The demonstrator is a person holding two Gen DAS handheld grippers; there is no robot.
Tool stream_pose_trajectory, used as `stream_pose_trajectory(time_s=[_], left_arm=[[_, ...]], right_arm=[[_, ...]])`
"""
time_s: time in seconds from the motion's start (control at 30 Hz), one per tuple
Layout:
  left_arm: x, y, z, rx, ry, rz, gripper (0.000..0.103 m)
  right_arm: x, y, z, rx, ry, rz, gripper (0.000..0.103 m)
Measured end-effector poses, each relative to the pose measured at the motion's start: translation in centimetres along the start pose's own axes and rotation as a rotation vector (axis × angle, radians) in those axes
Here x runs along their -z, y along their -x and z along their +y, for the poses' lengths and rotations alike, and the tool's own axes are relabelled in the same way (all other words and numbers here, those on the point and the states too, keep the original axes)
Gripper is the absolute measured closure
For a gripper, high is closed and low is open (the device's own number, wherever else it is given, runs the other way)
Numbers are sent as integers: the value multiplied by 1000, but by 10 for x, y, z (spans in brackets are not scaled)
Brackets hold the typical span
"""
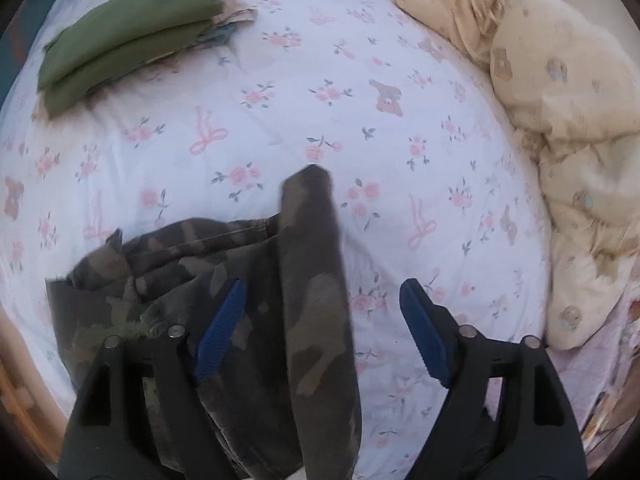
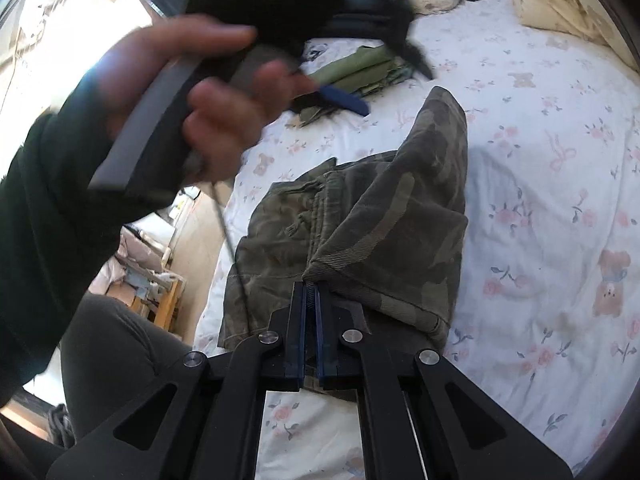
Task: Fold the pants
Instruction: 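Grasp the pant leg end with the left tool and lift it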
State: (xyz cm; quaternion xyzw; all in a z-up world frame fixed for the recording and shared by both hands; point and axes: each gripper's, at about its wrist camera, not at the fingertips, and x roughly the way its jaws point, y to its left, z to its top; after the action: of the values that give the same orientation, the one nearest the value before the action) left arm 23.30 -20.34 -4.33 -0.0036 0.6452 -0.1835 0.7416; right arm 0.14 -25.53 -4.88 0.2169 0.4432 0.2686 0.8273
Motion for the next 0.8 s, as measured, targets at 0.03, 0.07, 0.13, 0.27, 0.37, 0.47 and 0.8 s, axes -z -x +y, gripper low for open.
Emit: stream_pose_trajectory(time_s=[0.03,0.07,0.13,0.27,0.37,0.47,0.8], left_arm=[[-1,-4,-4,-14,-17,5,26],[-2,-12,-9,-35,-43,18,26],[-3,-33,-16,-97,-97,75,29],[-2,-50,-14,-112,-116,85,62],[4,-47,-10,-108,-152,75,97],[9,-24,-8,-95,-186,50,98],[48,90,95,-150,-195,-69,98]], right_arm=[[1,-1,2,3,4,4,100],[2,-1,1,5,5,6,100],[3,-1,-1,6,-3,6,100],[3,4,-4,1,-3,2,100],[0,7,-3,-25,-9,-1,100],[-3,9,5,-70,3,-7,100],[-15,-38,99,-314,111,73,100]])
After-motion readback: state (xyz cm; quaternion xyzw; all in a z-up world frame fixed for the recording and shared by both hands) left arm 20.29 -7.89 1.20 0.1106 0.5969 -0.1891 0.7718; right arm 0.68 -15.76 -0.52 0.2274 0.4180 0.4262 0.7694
